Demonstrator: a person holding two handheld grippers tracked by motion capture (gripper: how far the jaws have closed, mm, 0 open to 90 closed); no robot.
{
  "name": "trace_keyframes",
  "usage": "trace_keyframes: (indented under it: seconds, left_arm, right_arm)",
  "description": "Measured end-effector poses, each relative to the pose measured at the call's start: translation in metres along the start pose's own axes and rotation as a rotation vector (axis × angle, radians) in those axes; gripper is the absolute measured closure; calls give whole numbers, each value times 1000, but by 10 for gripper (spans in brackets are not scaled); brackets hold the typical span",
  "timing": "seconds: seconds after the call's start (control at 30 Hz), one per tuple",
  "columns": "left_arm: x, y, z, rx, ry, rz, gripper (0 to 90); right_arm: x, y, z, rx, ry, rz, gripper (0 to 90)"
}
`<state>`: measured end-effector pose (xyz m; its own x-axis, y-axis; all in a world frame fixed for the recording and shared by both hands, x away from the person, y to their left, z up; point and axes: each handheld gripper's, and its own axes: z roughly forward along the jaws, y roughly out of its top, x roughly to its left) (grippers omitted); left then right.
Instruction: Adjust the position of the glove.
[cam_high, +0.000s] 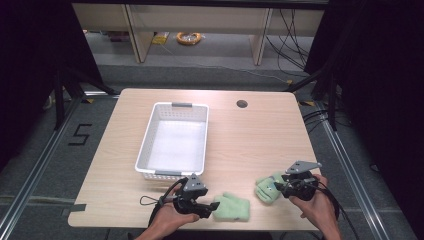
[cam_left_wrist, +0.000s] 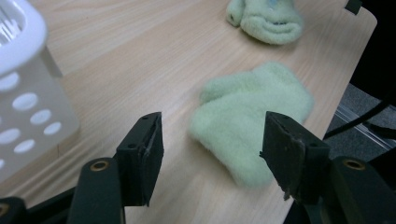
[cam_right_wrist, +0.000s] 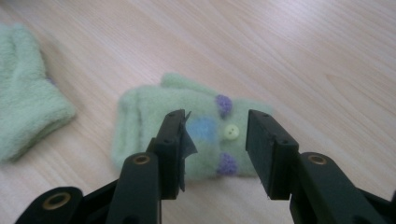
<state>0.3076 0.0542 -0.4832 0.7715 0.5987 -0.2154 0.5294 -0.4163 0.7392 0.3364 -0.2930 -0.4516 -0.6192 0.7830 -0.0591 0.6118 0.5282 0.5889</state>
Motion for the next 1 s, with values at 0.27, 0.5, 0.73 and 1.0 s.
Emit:
trace_keyframes:
  seconds: [0.27, 0.5, 0.73, 1.0]
  left_arm:
    - [1, -4, -4, -6, -5, -24, 378]
    - [2, -5, -4, -12, -1, -33, 376]
    - [2, -6, -5, -13, -2, -28, 376]
    - [2, -5, -9, -29, -13, -45, 377]
  right_arm:
    - [-3, 9, 29, 53, 36, -68, 604]
    - [-5, 6, 41, 120, 54, -28, 726]
    - [-7, 2, 37, 78, 79, 52, 860]
    - [8, 8, 3, -73, 77, 76, 865]
